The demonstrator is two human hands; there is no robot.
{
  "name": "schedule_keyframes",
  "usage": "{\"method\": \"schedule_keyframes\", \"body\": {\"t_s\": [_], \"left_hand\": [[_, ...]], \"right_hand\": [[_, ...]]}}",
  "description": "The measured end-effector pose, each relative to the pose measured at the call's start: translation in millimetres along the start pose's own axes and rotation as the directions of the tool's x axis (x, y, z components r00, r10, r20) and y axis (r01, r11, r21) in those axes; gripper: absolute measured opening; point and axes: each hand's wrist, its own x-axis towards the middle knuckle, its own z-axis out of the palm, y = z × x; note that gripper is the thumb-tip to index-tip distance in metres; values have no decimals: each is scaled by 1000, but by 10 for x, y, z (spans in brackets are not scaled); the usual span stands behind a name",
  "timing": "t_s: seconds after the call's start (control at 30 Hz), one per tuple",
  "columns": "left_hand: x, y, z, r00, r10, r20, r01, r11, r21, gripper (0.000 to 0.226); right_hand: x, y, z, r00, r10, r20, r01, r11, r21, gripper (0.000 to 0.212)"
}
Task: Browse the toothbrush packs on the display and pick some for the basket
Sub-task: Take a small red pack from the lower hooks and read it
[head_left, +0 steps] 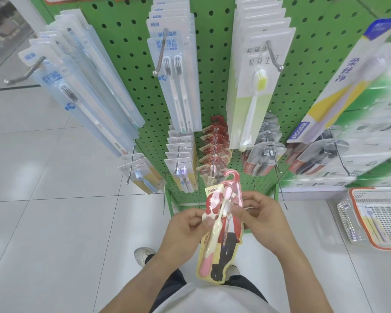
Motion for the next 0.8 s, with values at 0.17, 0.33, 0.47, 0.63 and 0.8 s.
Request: {"method": "schedule_keyframes", "body": {"t_s": [0.17,0.33,0.47,0.63,0.8], "left_hand": [[-19,-32,6,999,-40,7,40,999,-29,17],[-47,-33,-22,992,-96,86,97,995,-1,22],[-41,-42,-53,989,-117,89,112,992,59,14],[-56,-66,-66,978,-127,163,110,988,112,16],[-44,-46,-27,985,-105,134,94,992,87,14]], "right_hand": [[-35,-7,0,999,-20,-34,17,996,-89,27],[-30,33,35,987,13,-163,-19,999,-33,29],[-50,34,38,977,24,-214,-20,1000,22,25],[-32,25,-84,957,59,-284,-43,997,60,38],[-17,19,-115,961,64,-270,-43,996,84,37]]}}
